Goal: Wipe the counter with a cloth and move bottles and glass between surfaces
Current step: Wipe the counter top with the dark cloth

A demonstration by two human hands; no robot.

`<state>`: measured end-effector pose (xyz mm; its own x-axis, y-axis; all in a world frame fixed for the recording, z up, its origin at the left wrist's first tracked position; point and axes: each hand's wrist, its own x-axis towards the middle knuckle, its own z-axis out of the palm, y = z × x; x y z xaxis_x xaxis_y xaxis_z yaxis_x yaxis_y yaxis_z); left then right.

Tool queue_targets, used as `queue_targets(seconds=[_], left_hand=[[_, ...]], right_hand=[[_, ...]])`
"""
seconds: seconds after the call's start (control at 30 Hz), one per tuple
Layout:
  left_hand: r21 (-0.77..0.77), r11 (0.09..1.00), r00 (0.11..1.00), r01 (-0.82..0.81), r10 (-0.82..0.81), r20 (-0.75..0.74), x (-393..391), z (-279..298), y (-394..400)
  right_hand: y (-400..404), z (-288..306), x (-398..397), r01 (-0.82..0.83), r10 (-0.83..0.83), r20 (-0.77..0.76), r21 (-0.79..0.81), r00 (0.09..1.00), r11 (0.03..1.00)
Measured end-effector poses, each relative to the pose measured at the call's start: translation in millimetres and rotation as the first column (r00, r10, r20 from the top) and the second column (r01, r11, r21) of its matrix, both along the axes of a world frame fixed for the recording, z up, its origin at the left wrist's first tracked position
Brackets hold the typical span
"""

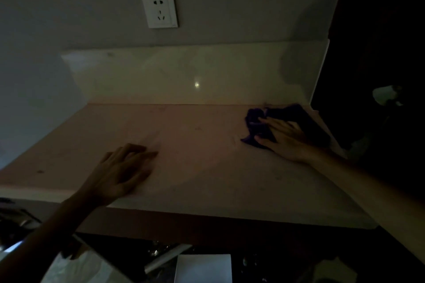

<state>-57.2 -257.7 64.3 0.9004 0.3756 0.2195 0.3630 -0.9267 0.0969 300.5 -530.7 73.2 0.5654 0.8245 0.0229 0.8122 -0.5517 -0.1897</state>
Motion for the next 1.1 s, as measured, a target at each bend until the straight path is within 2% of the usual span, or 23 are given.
queue_targets(seconds=[0.27,0.53,0.67,0.83,1.1], left_hand=[[0.002,1.0,0.998,0.003,-0.003,0.061,2.6,-1.3,1.1],[0.001,0.999,0.998,-0.045,0.045,0.049,1.1,-1.0,5.6],[-0.024,1.0,0.999,-0.017,0.017,0.027,2.2,-0.3,9.7],[-0.012,1.0,1.0,-0.01,0.011,0.03,1.4,-3.4,12.4],[0.032,0.999,1.0,-0.01,0.01,0.004,-0.2,-7.1,14.2]], right_hand=[[158.3,1.9,-44.1,-0.309,0.309,0.007,0.013,0.951,0.951],[389.7,-1.8,-138.3,-0.622,0.622,0.021,-0.013,0.783,0.783],[471.7,1.3,-191.1,-0.719,0.719,0.002,-0.032,0.695,0.694],[520.8,5.9,-232.4,-0.79,0.792,0.005,-0.056,0.611,0.61],[499.8,0.1,-224.7,-0.788,0.79,0.012,-0.072,0.613,0.612]])
